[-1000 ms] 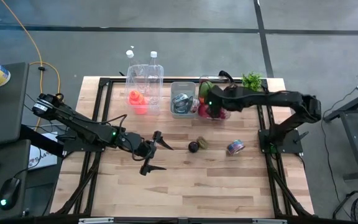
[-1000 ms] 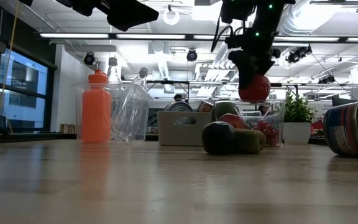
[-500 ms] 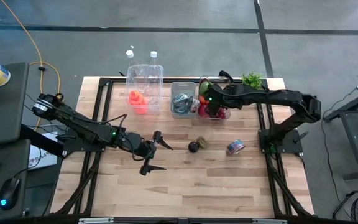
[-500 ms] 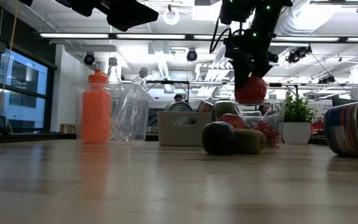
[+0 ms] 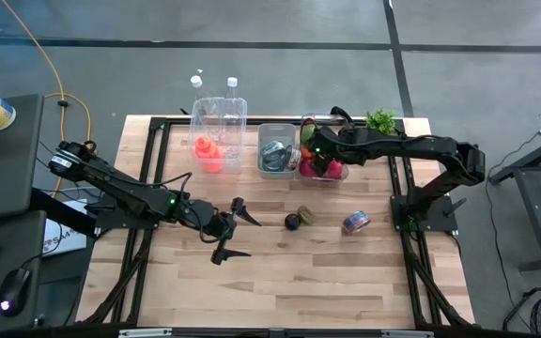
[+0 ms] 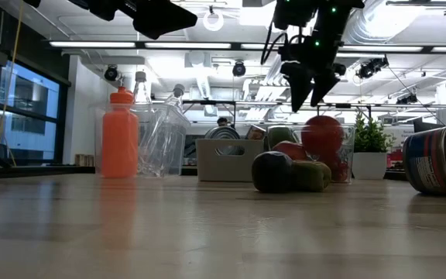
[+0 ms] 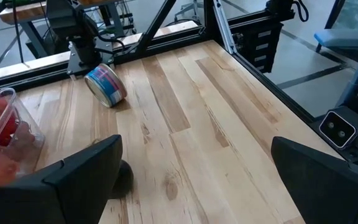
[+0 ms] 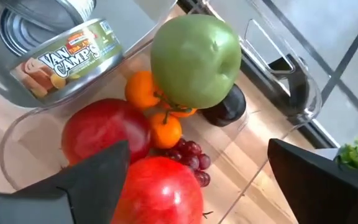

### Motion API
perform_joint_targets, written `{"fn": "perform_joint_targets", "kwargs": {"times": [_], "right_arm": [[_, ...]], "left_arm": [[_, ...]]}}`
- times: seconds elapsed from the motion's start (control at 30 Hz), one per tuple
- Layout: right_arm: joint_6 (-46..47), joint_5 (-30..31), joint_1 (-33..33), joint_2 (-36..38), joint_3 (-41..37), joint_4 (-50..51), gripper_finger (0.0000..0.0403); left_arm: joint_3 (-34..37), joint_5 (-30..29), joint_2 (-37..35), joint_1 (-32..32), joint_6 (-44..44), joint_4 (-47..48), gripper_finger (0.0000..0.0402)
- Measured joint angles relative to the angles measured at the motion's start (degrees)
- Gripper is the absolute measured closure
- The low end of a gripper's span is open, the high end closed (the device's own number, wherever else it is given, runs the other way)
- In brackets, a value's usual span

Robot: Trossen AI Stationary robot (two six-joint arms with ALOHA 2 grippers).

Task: Pick & Place Food Item
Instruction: Put the blue pink tuna can into the grey bin

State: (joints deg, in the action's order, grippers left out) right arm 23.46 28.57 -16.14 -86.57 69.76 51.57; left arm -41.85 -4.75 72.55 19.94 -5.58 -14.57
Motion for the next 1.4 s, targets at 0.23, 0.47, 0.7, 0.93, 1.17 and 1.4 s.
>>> {"fn": "perform_joint_targets", "kwargs": {"times": [0.23, 0.47, 0.7, 0.93, 1.17, 1.4], "right_arm": [[-0.67, 1.61, 2.71, 3.88, -0.02, 0.39, 0.0037], [4.23, 3.01, 13.31, 10.0, -0.02, 6.53, 0.0034], [20.16, -0.83, 26.25, 13.18, 0.0, 17.51, 0.0034], [23.43, -3.6, 36.65, 12.74, -0.92, 17.77, 0.0034], [26.53, -9.96, 41.45, 11.57, -3.82, 17.88, 0.0034], [26.53, -14.74, 41.66, 11.59, -8.28, 20.17, 0.0034]], "left_arm": [[0.0, -0.02, 0.0, 0.0, 0.0, 0.04, 0.0002], [0.0, -0.02, 0.0, 0.0, 0.0, 0.95, 0.0002], [0.0, 0.0, 0.0, 0.0, 0.0, 1.11, 0.0002], [0.0, -0.01, 0.0, 0.0, 0.0, 1.09, 0.0002], [0.0, 0.0, 0.0, 0.0, 0.0, 1.09, 0.0002], [0.0, -0.02, 0.0, 0.0, 0.0, 1.05, 0.0002]]}}
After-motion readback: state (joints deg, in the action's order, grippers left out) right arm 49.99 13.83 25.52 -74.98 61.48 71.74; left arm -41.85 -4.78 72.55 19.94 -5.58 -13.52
